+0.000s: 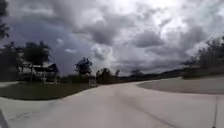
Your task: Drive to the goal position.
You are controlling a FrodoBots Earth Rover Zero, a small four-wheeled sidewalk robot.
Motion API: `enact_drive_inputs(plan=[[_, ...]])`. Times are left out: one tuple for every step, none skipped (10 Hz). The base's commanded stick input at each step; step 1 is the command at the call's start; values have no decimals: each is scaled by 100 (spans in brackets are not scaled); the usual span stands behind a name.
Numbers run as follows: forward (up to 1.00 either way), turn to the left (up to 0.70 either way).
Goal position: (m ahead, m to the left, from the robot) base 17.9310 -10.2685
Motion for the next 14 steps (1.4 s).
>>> enact_drive_inputs(plan=[[85,0],[85,0],[85,0],[85,0],[85,0],[85,0],[85,0],[85,0],[85,0],[85,0],[85,0],[85,0],[85,0],[85,0]])
